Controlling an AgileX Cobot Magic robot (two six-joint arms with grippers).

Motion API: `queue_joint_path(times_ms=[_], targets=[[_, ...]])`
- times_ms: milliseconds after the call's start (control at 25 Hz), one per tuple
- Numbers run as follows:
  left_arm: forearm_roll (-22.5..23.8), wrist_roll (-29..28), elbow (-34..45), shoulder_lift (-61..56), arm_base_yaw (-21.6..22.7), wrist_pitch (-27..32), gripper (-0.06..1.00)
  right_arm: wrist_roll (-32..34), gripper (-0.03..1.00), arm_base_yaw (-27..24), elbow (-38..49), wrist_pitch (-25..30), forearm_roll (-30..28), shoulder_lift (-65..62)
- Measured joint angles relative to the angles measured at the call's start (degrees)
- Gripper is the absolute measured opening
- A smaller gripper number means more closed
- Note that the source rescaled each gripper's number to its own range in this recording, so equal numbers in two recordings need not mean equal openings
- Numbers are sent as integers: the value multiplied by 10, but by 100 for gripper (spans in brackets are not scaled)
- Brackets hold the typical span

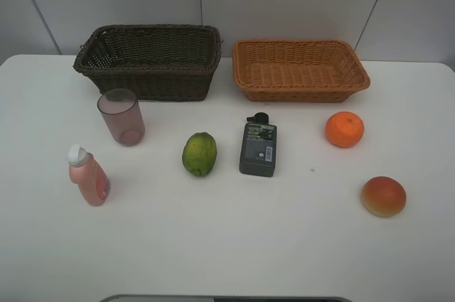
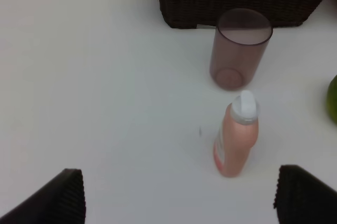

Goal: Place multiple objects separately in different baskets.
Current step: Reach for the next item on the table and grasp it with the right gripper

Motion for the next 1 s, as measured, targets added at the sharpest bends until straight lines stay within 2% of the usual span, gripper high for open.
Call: queue_joint_path(times_ms=[1000], targets=[[0,0,0,0,0,0,93,0,100,0,0,0,0,0]])
